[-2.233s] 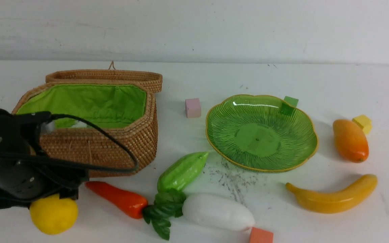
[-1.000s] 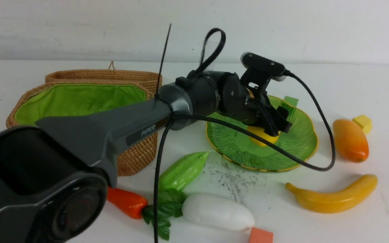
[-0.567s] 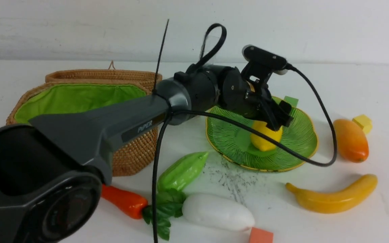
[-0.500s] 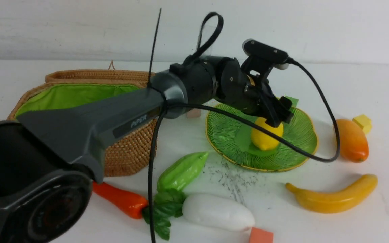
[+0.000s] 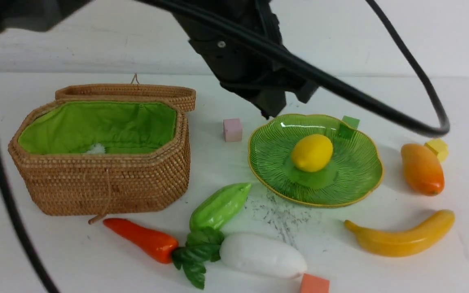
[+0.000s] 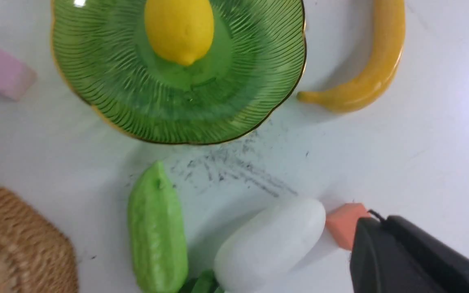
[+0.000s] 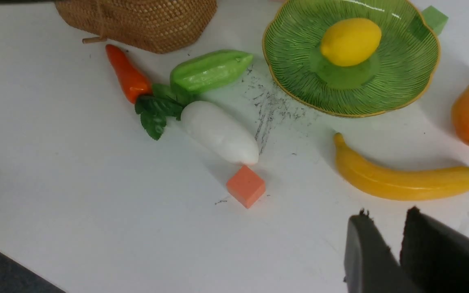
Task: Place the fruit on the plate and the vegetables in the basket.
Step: Use the left arm to grab a carrot and put it into the left basket
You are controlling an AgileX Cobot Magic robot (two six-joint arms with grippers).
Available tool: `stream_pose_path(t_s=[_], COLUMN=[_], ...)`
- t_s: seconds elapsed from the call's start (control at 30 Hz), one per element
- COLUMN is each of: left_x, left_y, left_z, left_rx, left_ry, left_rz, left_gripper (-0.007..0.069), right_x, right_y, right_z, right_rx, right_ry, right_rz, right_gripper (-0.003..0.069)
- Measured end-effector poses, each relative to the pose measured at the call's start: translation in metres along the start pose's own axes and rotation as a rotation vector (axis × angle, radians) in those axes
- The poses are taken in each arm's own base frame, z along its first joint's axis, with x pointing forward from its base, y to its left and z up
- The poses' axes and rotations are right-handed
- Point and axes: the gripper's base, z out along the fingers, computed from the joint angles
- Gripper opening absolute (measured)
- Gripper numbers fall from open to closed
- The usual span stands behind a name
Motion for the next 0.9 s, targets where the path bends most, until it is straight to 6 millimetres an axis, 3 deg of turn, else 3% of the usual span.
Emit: stream_pose_path(t_s=[0.1, 0.23, 0.27, 0.3, 0.43, 0.47, 0.5, 0.6, 0.7, 0.8, 0.9], left_x=[0.019, 0.082, 0.089, 0.11, 0.157, 0.166, 0.166, 0.187, 0.187, 0.182, 0.182], left_y=[0.001, -0.001, -0.001, 0.0, 0.004, 0.007, 0.007, 0.016, 0.023, 0.03, 0.036], left_z=[-0.024, -0.035, -0.036, -0.025, 0.008, 0.02, 0.02, 0.054, 0.072, 0.092, 0.108], left_rx=[-0.057, -0.063, -0.06, -0.038, 0.017, 0.02, 0.021, -0.003, -0.047, -0.095, -0.123], left_ry=[0.005, 0.135, 0.145, 0.221, 0.37, 0.397, 0.397, 0.462, 0.453, 0.426, 0.442], left_rz=[0.021, 0.208, 0.234, 0.31, 0.513, 0.55, 0.556, 0.634, 0.69, 0.754, 0.811], left_gripper=[-0.0013, -0.0013, -0.0013, -0.0013, -0.0006, 0.0008, 0.0013, 0.0134, 0.0282, 0.0482, 0.0583], right_x=[0.0, 0.0, 0.0, 0.0, 0.0, 0.0, 0.0, 0.0, 0.0, 0.0, 0.0], right_y=[0.001, 0.002, 0.003, 0.003, 0.004, 0.004, 0.004, 0.004, 0.005, 0.005, 0.005], right_z=[0.0, 0.0, 0.0, 0.0, 0.0, 0.0, 0.0, 0.0, 0.0, 0.0, 0.0], right_rx=[-0.012, -0.027, -0.03, -0.035, -0.044, -0.044, -0.044, -0.045, -0.051, -0.051, -0.056], right_ry=[0.0, 0.0, 0.0, 0.0, 0.0, 0.0, 0.0, 0.0, 0.0, 0.0, 0.0], right_rz=[-0.011, -0.042, -0.045, -0.051, -0.055, -0.059, -0.059, -0.067, -0.07, -0.076, -0.075], right_gripper=[0.0149, 0.0149, 0.0149, 0.0149, 0.0149, 0.0149, 0.0149, 0.0149, 0.0149, 0.0149, 0.0149])
